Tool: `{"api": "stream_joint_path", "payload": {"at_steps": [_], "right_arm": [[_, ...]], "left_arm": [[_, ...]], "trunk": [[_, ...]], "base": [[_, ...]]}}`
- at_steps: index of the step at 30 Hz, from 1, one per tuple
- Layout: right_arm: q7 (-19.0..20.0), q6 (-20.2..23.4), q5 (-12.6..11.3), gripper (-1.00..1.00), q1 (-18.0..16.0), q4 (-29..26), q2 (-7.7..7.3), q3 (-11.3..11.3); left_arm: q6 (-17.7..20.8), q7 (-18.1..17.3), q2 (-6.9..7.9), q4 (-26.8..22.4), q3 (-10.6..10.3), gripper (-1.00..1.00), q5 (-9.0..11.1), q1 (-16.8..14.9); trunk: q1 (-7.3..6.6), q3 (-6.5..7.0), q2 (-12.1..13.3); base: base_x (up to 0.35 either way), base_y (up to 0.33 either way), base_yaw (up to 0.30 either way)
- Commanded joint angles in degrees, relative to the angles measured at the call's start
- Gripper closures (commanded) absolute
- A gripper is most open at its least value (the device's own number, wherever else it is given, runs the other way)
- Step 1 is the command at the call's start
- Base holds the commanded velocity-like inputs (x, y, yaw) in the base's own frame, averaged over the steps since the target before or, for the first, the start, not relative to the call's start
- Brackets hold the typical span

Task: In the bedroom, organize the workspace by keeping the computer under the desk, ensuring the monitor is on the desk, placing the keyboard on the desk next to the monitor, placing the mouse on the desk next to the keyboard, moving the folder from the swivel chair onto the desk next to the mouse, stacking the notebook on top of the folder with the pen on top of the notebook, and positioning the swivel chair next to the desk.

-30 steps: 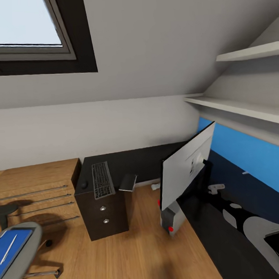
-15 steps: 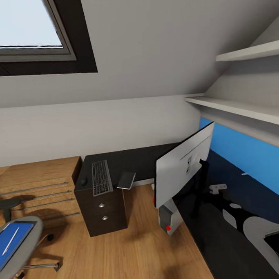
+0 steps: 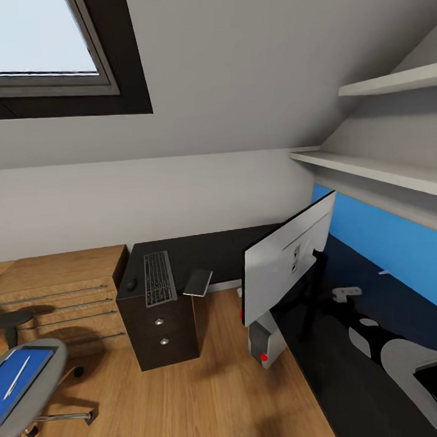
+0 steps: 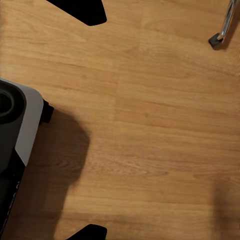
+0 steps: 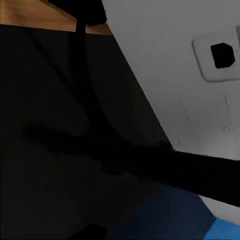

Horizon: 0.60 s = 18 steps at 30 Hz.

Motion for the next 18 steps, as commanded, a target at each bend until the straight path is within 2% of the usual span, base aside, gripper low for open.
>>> {"api": "stream_joint_path", "payload": {"at_steps": [1, 4, 5, 9, 13, 18], "right_arm": [[-1.71, -0.54, -0.6, -1.0, -0.06, 0.0, -0.02, 0.42], [-8.74, -1.08, -0.63, -1.0, -0.06, -0.13, 0.22, 0.49], [-9.83, -1.12, -0.66, -1.0, -0.06, -0.14, 0.4, 0.48], [-18.95, -1.32, -0.88, -1.0, -0.06, -0.17, 2.43, 0.2], [-22.83, -1.48, -0.95, -1.0, -0.06, -0.29, 3.46, 0.14], [-23.76, -1.65, -0.95, -1.0, -0.09, -0.34, 4.0, 0.06]], "left_arm": [[-0.31, 0.33, 0.05, -0.07, -0.33, -1.0, 0.57, -0.03], [-0.33, 0.33, 0.05, -0.07, -0.35, -1.0, 0.57, -0.03], [-0.35, 0.33, 0.04, -0.07, -0.36, -1.0, 0.57, -0.03], [-0.47, 0.34, -0.03, -0.07, -0.32, -1.0, 0.49, -0.03], [-0.52, 0.42, -0.04, -0.14, -0.31, -1.0, 0.48, -0.03], [-1.28, 0.53, -0.04, -0.37, -0.39, -1.0, 0.48, -0.03]], "trunk": [[0.04, -0.12, -0.12], [0.04, -0.12, -0.12], [0.04, -0.12, -0.12], [0.04, -0.12, -0.12], [0.04, -0.12, -0.12], [0.04, -0.12, -0.12]], "base": [[0.0, 0.0, 0.0], [0.0, 0.0, 0.0], [0.0, 0.0, 0.0], [0.0, 0.0, 0.0], [0.0, 0.0, 0.0], [0.006, 0.0, 0.0]]}}
